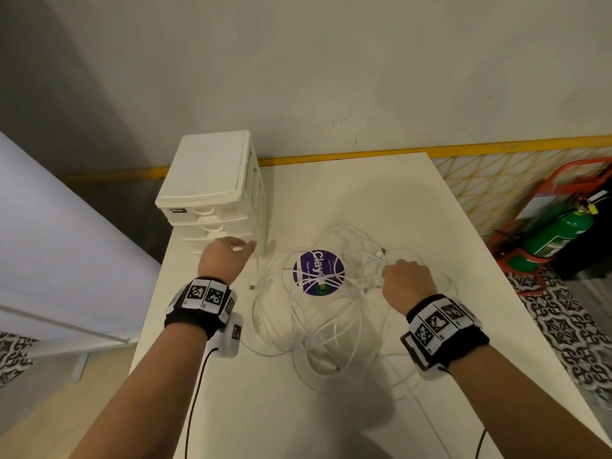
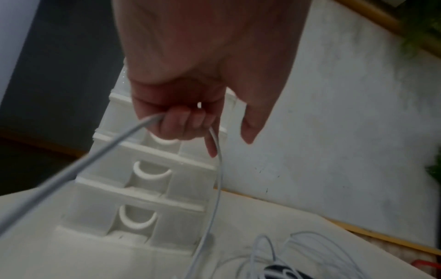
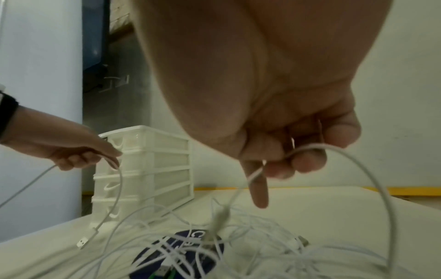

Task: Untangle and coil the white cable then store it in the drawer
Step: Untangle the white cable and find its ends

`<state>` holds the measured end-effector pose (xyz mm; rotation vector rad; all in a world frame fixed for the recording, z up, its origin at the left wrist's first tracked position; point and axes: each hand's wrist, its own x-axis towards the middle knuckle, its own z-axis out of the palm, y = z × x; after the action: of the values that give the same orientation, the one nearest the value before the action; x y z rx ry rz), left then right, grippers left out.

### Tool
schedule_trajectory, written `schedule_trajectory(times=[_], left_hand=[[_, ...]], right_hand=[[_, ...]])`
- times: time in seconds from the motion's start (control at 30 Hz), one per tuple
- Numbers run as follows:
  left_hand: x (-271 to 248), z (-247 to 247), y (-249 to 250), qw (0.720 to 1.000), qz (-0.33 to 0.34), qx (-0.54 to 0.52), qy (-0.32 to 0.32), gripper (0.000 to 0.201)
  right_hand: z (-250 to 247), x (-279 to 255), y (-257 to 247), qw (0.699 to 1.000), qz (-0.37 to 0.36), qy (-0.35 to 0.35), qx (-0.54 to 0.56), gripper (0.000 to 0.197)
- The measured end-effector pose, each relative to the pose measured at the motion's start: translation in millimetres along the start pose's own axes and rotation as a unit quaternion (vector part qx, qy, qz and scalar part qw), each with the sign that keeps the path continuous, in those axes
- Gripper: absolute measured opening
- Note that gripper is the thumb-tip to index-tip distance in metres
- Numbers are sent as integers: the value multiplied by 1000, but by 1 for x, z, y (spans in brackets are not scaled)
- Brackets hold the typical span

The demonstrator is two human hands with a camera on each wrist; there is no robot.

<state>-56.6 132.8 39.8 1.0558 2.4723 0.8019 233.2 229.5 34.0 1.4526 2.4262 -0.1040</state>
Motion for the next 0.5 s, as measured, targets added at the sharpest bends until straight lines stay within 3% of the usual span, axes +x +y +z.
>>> schedule_trajectory(times=[0.07,0.17,0.27,0.4,0.5], left_hand=[[2,-6,4,999,17,28,27,30],[8,-14,13,999,40,14,10,23],[12,-17,23,999,47,-12,-5,18],[17,-10,34,997,71,-30,-29,42],[26,1,44,993,102,-33,-48,52]], right_hand=[[-2,2,4,993,25,31,111,33],[-4,1,6,960,36,74,268,31],[-2,2,9,950,25,95,297,28],[12,10,20,926,48,141,346,24],[19,16,35,899,80,171,395,32]])
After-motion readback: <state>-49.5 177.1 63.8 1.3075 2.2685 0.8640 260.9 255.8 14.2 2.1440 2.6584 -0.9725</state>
